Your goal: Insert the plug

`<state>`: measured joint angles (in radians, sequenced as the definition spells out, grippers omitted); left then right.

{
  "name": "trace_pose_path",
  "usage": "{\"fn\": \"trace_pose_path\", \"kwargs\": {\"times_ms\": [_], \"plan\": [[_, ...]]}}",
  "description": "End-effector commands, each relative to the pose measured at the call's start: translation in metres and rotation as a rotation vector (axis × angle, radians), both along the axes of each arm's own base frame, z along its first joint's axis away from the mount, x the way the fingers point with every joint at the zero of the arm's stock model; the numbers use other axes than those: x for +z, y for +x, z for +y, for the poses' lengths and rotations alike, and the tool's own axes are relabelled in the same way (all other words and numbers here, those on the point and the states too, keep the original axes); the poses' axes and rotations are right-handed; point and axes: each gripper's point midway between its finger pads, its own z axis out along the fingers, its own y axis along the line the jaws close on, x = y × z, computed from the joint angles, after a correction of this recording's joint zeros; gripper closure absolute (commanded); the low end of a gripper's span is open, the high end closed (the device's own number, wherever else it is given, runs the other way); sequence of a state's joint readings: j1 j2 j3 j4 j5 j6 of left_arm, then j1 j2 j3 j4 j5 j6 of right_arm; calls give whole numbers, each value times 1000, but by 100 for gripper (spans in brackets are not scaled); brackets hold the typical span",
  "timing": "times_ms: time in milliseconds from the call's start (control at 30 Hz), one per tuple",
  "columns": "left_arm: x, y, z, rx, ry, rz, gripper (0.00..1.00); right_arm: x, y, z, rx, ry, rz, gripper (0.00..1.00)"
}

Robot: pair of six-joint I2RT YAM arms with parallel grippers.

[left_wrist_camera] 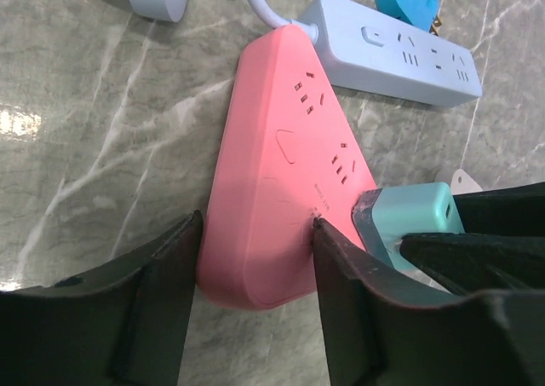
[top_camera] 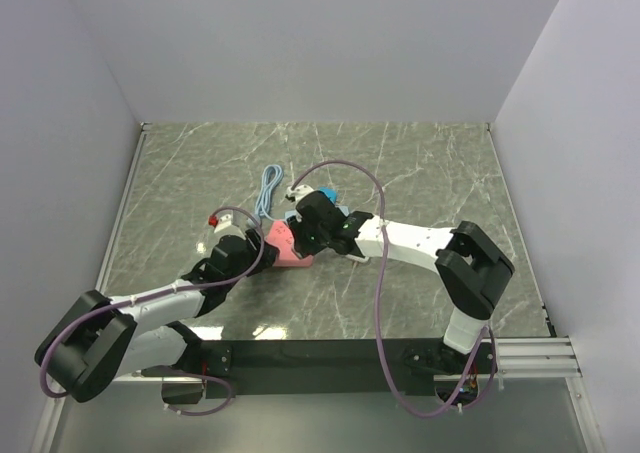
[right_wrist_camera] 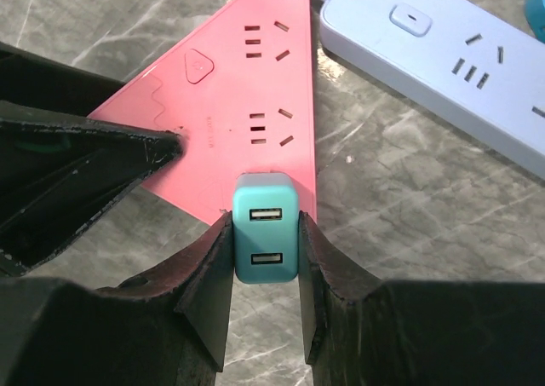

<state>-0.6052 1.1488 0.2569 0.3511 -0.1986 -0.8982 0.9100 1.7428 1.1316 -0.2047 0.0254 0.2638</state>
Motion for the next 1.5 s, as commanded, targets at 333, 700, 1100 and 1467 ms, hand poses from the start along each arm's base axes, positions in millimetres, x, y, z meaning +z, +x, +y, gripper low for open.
{"fn": "trace_pose_path", "kwargs": {"times_ms": [333, 700, 1100, 1467], "plan": [[-13, -7, -9, -69, 10, 34, 58, -24, -17, -63, -70, -128, 81, 9], [-18, -6, 0, -61, 57, 28, 42, 31, -3, -99, -218, 32, -2, 5], [44, 11, 11, 0, 41, -178, 1, -22, 17, -149, -518, -107, 136, 10], [56, 18, 18, 28, 77, -234, 1, -48, 23, -147, -653, -96, 208, 13]]}}
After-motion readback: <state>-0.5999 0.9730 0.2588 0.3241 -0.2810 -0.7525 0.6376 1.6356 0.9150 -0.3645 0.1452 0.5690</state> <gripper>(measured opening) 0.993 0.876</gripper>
